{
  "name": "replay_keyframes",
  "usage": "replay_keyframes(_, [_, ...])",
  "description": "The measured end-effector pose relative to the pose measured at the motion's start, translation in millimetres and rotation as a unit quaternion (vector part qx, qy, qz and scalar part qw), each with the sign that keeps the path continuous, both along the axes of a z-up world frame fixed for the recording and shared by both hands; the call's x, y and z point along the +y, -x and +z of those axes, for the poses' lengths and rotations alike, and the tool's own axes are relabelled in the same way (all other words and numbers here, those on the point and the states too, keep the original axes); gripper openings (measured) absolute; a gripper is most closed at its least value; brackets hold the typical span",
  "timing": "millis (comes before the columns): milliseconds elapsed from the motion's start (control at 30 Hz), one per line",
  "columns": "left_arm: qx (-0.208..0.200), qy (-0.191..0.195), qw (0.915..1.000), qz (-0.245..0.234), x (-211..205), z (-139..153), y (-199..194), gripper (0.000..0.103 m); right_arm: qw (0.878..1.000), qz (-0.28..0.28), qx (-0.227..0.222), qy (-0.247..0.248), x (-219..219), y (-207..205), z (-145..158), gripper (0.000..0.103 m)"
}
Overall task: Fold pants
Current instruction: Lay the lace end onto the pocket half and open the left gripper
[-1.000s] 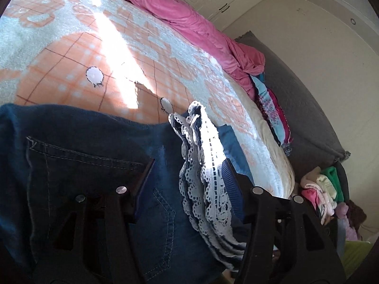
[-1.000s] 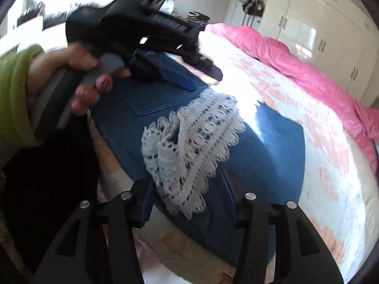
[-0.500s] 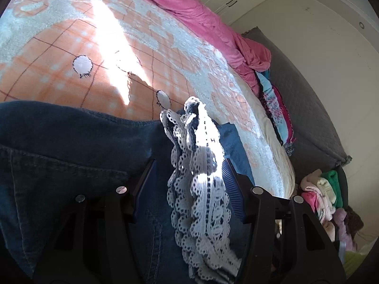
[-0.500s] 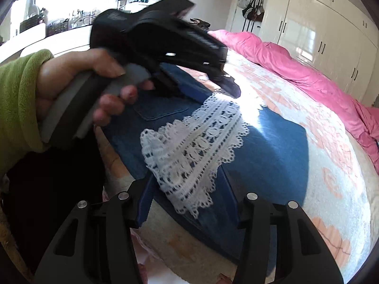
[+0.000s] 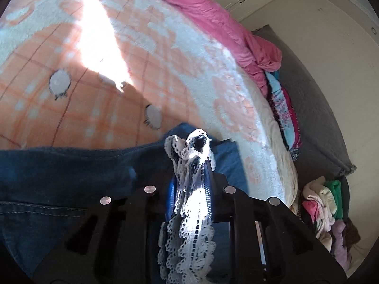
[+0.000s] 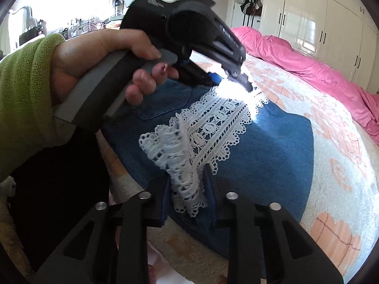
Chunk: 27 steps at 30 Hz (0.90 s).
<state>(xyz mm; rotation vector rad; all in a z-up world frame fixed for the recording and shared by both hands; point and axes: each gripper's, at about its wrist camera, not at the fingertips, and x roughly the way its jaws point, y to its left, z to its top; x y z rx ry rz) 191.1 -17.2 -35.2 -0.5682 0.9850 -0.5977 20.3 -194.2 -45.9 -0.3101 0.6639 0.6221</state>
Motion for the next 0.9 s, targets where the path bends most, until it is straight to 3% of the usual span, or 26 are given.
replay_keyframes(67, [-0.023,0.002,0.9997,-0.004,0,13,3,0.013,1.000,0.000,-0.007,-0.014,-2,6,5,0.018])
replay_keyframes(133, [-0.038,-0.025,0.9990,0.001,0,18,2,0.013,1.000,0.013,-0.024,-0.009,3,8,10,0.018])
replay_keyframes(333, [0.007,-0.029,0.9992,0.025,17,-16,-4,0.014,0.999,0.040,-0.011,0.026,24,6,-5,0.019])
replay_keyframes(533, [0.001,-0.017,0.9994,0.030,22,-23,-1,0.016,0.998,0.056,-0.010,0.024,26,14,-3,0.030])
replay_keyframes(667, [-0.018,-0.014,0.9989,0.041,30,-7,17,0.036,0.997,0.079,0.013,-0.005,8,35,11,0.042])
replay_keyframes(800, [-0.029,-0.037,0.9969,0.063,43,8,43,0.043,0.997,0.071,0.025,-0.034,-17,42,26,0.051])
replay_keyframes(900, [-0.036,-0.042,0.9961,0.070,50,15,69,0.046,0.997,0.026,0.035,-0.061,-44,37,35,0.052])
